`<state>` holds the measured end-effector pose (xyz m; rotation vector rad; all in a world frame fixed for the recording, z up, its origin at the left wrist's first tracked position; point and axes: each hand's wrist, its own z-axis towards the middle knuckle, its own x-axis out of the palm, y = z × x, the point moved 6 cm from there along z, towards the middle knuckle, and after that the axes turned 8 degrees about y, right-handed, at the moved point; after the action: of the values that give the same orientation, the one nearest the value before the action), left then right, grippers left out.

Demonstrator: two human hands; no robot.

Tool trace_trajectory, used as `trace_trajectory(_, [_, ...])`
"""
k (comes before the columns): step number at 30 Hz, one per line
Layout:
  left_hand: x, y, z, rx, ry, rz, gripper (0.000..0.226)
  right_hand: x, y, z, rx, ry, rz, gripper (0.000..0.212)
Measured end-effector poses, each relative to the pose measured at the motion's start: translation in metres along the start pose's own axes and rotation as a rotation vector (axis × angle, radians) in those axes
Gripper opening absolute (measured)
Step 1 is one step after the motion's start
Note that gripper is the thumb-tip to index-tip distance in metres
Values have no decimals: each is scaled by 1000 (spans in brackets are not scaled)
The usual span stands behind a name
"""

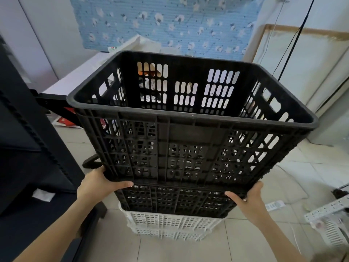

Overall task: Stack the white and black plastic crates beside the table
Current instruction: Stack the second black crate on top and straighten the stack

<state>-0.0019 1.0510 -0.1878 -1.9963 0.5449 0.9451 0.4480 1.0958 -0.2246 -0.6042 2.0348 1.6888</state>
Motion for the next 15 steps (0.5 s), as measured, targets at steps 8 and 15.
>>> trace_trajectory(8, [0, 4, 18, 23, 3, -149, 71, 9, 3, 3, 1, 41, 20, 70])
trace_trajectory(15, [-3, -12, 40, 29, 11, -157, 73, 14, 19, 28, -13, 76, 55, 69])
